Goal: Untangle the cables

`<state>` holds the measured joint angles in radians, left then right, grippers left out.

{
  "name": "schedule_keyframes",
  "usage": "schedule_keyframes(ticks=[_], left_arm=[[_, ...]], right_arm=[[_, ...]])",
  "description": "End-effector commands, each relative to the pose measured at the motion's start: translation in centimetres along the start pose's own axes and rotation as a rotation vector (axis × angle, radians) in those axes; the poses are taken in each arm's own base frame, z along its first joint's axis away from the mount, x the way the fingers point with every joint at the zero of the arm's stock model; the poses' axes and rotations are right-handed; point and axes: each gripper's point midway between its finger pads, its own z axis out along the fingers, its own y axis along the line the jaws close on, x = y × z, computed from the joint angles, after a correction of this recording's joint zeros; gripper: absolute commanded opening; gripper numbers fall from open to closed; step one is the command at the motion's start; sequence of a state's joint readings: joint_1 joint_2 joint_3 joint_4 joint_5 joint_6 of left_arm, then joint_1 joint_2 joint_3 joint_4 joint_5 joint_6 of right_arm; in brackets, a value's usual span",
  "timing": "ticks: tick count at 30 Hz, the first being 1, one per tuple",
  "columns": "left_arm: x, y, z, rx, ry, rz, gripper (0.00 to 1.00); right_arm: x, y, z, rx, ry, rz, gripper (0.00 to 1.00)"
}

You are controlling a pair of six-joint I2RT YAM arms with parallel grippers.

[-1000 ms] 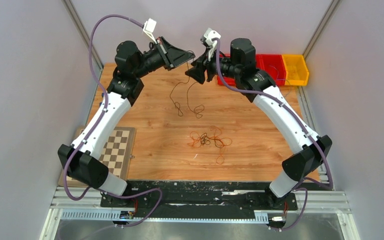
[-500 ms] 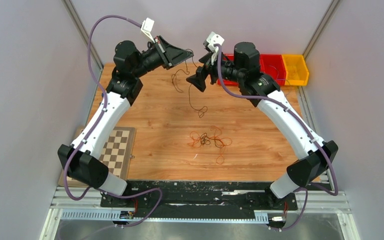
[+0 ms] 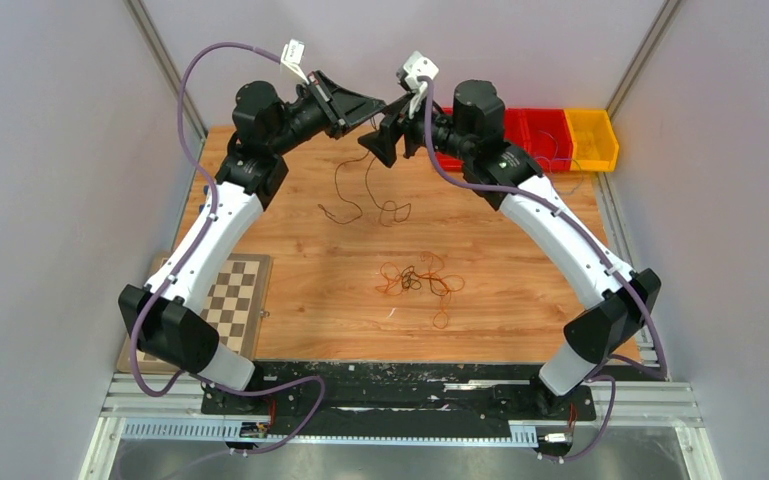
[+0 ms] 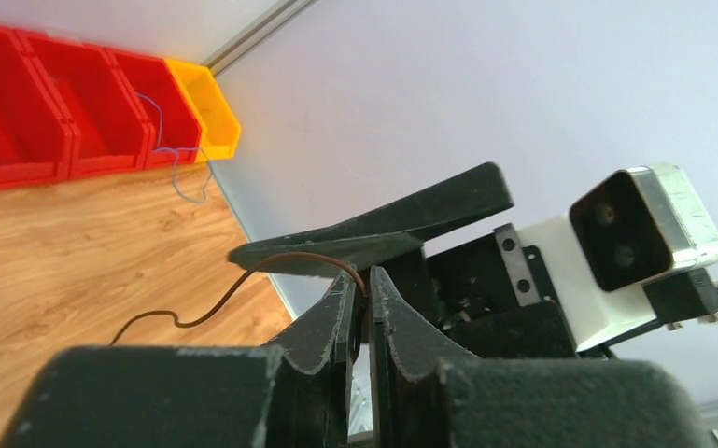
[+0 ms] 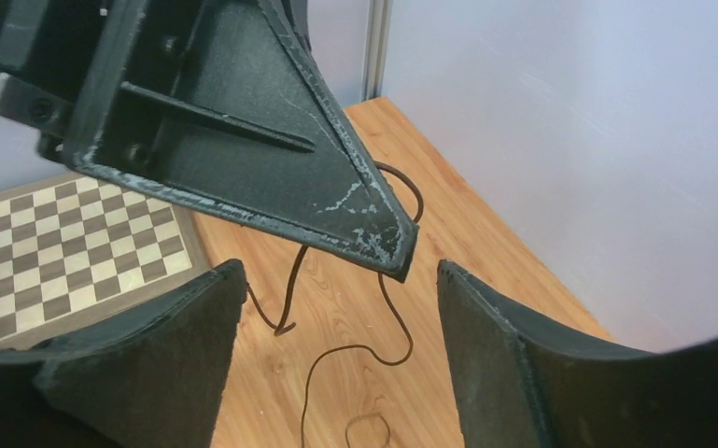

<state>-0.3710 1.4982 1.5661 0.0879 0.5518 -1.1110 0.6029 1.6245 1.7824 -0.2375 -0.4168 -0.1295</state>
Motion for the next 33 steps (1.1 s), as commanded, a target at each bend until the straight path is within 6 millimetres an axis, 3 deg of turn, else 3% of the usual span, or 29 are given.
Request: schedule_keyframes(ticks=[1,5,10,14,23,27,29,31,32,33], left_arm=[[-1.4,-2.0,-0.1,0.028,-0.047,-0.037,0.15],[-1.0,-2.9,-0.3,0.075,-0.028,-0.044,0.01],[-0.3,-3.9,-1.0,0.123,0.000,-0.015,0.00],[0.2,-4.0,-1.3,0.139,0.021,-0.019,0.00],[1.3,-6.1,-1.9,0.262,0.096,0.020,0.00],[1.8,-5.9,-2.1,0.267,0.117,0.013,0.00],[1.8,-5.8,-2.1,0.269,0.115,0.016,0.01],[1.3,-5.3,-2.0,0.260,0.100,0.024,0.17],[0.9,-5.3,-2.0,0.258,0.091,0.030,0.33],[0.2,-4.8,-2.2,0.246,0.075,0.041,0.39]], right_arm=[[-2.3,-1.2,1.0,0.058,-0.078,-0.012,0.71],[-2.2,-1.9,1.5,0.084,-0.081,-0.025,0.79],[-2.3,-2.3,0.6,0.098,-0.080,-0.046,0.84],[-2.2,-1.9,-0.2,0.060,-0.082,-0.063,0.81],[-1.5,-0.2,-1.6,-0.062,-0.074,-0.060,0.31],[-1.5,0.3,-2.2,-0.081,-0.069,-0.062,0.01],[-1.6,0.4,-2.4,-0.080,-0.070,-0.058,0.00],[-1.7,0.2,-2.6,-0.067,-0.070,-0.056,0.00],[-1.6,-0.3,-2.7,-0.054,-0.068,-0.052,0.00],[-1.7,-0.6,-2.8,-0.045,-0.069,-0.045,0.00]])
